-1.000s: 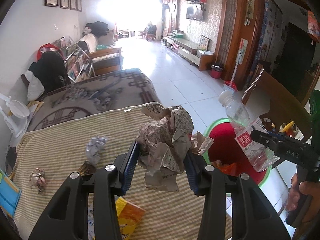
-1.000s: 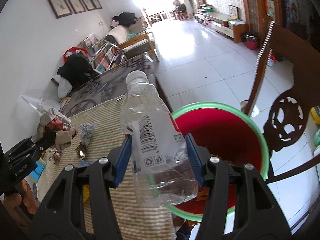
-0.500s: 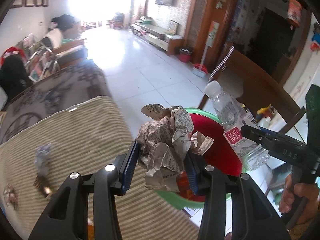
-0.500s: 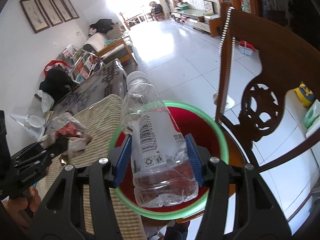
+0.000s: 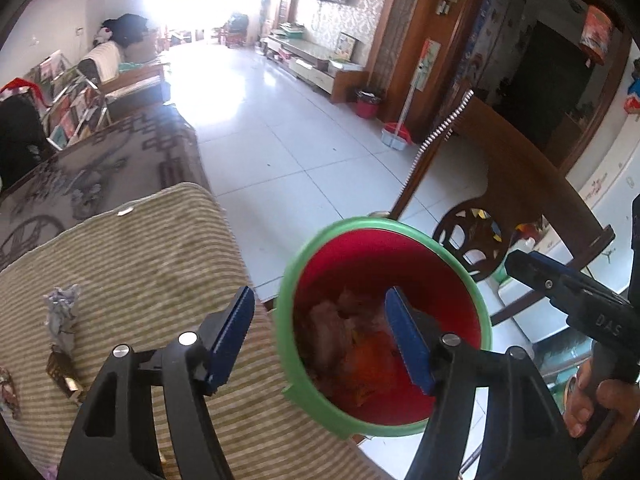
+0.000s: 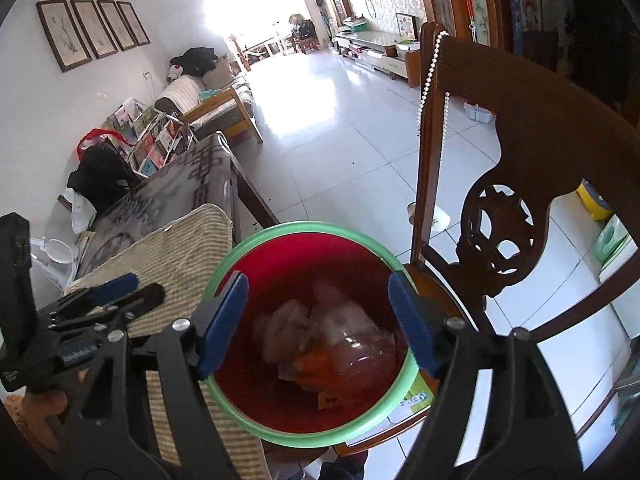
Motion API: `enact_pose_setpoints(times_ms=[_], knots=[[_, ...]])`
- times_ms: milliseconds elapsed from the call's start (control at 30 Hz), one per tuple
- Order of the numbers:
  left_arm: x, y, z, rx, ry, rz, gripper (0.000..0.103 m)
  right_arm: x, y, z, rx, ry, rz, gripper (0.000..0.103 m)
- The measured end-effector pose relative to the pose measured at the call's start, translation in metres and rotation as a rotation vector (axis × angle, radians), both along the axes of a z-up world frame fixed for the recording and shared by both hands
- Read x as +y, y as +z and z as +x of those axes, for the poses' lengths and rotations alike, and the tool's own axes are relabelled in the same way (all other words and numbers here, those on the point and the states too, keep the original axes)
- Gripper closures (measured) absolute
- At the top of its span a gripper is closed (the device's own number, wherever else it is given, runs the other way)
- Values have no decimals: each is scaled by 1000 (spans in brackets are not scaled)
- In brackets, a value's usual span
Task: Collect trash
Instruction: 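Move both grippers back over the remaining trash on the table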
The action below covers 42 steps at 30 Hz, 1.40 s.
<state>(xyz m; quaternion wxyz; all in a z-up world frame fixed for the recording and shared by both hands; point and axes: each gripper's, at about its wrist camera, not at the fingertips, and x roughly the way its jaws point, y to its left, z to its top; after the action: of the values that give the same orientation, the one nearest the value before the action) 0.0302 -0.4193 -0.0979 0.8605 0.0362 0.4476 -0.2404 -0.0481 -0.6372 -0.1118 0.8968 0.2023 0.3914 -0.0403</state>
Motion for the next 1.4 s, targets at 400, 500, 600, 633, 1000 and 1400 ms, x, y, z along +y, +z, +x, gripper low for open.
enact_pose_setpoints(times_ms=[400,500,600,633,1000,1400], knots=[[86,9,-10,-36,142,24,38,82,-4,40,25,167,12,32],[122,11,-10,-39,206,19,38,113,-2,50,29,220,6,32],[162,9,-10,-38,269,22,38,144,-3,57,36,259,-1,31],[176,8,-10,-38,287,26,38,152,-3,59,38,266,-3,32],[393,-33,1,36,623,180,38,257,-6,71,76,309,-10,31],[480,-93,29,163,574,210,38,355,-15,86,111,312,-12,31]])
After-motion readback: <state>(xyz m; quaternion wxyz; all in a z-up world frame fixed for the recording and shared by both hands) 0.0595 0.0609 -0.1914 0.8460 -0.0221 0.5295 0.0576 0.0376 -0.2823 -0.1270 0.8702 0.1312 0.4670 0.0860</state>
